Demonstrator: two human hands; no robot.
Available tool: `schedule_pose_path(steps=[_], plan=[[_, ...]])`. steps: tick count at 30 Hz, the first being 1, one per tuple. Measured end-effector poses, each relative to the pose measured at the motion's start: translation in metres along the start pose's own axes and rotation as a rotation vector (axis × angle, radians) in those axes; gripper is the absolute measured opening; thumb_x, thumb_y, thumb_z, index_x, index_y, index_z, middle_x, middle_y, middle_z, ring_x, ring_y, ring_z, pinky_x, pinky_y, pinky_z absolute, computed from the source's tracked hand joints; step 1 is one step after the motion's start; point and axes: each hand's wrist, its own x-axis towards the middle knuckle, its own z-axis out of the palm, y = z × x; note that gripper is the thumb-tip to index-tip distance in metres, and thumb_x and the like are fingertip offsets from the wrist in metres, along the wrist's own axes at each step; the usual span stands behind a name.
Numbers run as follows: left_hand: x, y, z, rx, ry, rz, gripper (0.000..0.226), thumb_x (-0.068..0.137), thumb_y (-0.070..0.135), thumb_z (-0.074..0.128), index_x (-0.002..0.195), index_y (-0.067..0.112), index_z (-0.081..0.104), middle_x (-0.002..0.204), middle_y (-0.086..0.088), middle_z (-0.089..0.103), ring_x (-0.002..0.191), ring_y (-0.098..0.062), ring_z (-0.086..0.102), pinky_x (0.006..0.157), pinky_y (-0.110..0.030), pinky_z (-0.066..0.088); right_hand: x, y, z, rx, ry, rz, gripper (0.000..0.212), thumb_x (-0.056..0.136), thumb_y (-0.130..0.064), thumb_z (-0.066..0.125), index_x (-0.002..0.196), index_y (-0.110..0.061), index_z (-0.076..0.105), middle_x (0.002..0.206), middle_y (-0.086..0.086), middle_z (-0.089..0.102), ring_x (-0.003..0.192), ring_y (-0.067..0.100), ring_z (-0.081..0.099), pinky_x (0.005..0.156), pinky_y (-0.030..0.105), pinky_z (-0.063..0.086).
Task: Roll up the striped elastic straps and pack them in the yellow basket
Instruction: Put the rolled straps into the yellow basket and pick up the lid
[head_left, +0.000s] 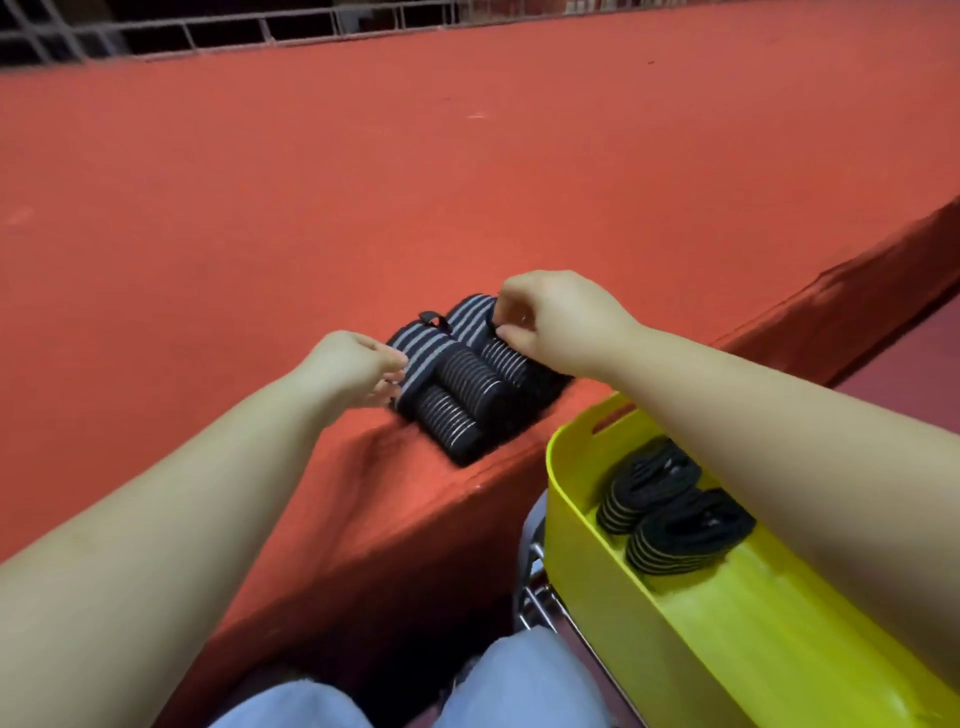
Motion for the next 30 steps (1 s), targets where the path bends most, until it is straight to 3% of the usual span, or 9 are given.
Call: schedule_pose_path(steps=[3, 8, 12, 14, 16, 18, 20, 25, 30], plan=[[0.023, -0.016, -0.014, -0.025, 0.07, -0.094, 0.014, 0.09, 0.011, 0.06, 0.076, 0.01, 0.061, 0.083, -0.011, 0.059, 0.05, -0.013, 0.057, 0.045, -0.017, 0.047, 0.034, -0.019, 0.016, 0.023, -0.039, -0.033, 0.011, 0.087, -0.023, 0.057, 0.096, -0.019, 0.063, 0.102, 0.003, 0.065, 0.097, 0.026, 0.057, 0.08, 0.034, 0.047], [0.052, -0.036, -0.016, -0.11, 0.004, -0.314, 0.028, 0.091, 0.03, 0.06, 0.102, 0.005, 0.053, 0.083, -0.011, 0.055, 0.062, -0.019, 0.056, 0.041, -0.019, 0.048, 0.09, -0.036, 0.058, -0.101, -0.24, 0.054, 0.022, 0.089, -0.023, 0.054, 0.11, -0.016, 0.059, 0.114, 0.007, 0.062, 0.107, 0.029, 0.057, 0.082, 0.032, 0.046], [0.07, -0.043, -0.008, -0.288, -0.072, -0.383, 0.026, 0.09, 0.029, 0.06, 0.108, 0.011, 0.056, 0.104, -0.006, 0.059, 0.077, -0.015, 0.059, 0.066, -0.025, 0.052, 0.109, -0.038, 0.088, -0.217, -0.367, 0.19, 0.03, 0.093, -0.023, 0.051, 0.12, -0.01, 0.054, 0.121, 0.008, 0.059, 0.109, 0.028, 0.057, 0.074, 0.03, 0.042], [0.077, -0.045, -0.006, -0.364, -0.072, -0.402, 0.024, 0.088, 0.027, 0.063, 0.107, 0.015, 0.058, 0.096, 0.001, 0.062, 0.079, -0.011, 0.06, 0.071, -0.025, 0.051, 0.112, -0.04, 0.092, -0.173, -0.37, 0.229, 0.031, 0.093, -0.029, 0.052, 0.118, -0.01, 0.054, 0.117, 0.007, 0.06, 0.104, 0.026, 0.057, 0.072, 0.03, 0.041], [0.078, -0.044, -0.006, -0.461, -0.099, -0.405, 0.016, 0.087, 0.025, 0.064, 0.1, 0.016, 0.06, 0.083, 0.003, 0.063, 0.068, -0.007, 0.062, 0.06, -0.022, 0.053, 0.114, -0.04, 0.094, -0.113, -0.36, 0.229, 0.036, 0.091, -0.033, 0.056, 0.117, -0.009, 0.055, 0.116, 0.008, 0.061, 0.104, 0.026, 0.057, 0.078, 0.03, 0.046], [0.079, -0.044, -0.012, -0.495, -0.093, -0.358, 0.023, 0.082, 0.021, 0.069, 0.102, 0.013, 0.062, 0.08, -0.002, 0.066, 0.061, -0.011, 0.063, 0.05, -0.021, 0.053, 0.113, -0.042, 0.096, -0.035, -0.356, 0.227, 0.043, 0.089, -0.036, 0.059, 0.122, -0.009, 0.052, 0.119, 0.008, 0.061, 0.109, 0.026, 0.056, 0.089, 0.034, 0.048], [0.083, -0.046, -0.023, -0.418, -0.025, -0.286, 0.033, 0.074, 0.017, 0.076, 0.103, 0.007, 0.064, 0.083, -0.008, 0.067, 0.068, -0.018, 0.064, 0.06, -0.026, 0.054, 0.111, -0.047, 0.099, 0.036, -0.359, 0.224, 0.045, 0.088, -0.034, 0.062, 0.124, -0.011, 0.049, 0.118, 0.006, 0.06, 0.109, 0.025, 0.056, 0.089, 0.032, 0.047], [0.088, -0.046, -0.053, -0.232, 0.194, 0.047, 0.026, 0.069, 0.011, 0.079, 0.092, 0.009, 0.067, 0.078, -0.002, 0.066, 0.066, -0.015, 0.061, 0.053, -0.018, 0.046, 0.128, -0.054, 0.091, 0.172, -0.293, 0.169, 0.031, 0.088, -0.009, 0.053, 0.118, -0.016, 0.052, 0.117, 0.004, 0.061, 0.109, 0.023, 0.056, 0.09, 0.031, 0.045], [0.096, -0.049, -0.056, -0.045, 0.332, 0.15, 0.037, 0.068, 0.018, 0.081, 0.098, 0.012, 0.059, 0.094, 0.0, 0.064, 0.085, -0.016, 0.059, 0.07, -0.024, 0.04, 0.159, -0.039, 0.066, -0.425, -0.423, 0.115, 0.042, 0.088, -0.002, 0.044, 0.126, -0.015, 0.055, 0.129, 0.007, 0.057, 0.118, 0.027, 0.053, 0.093, 0.036, 0.046]])
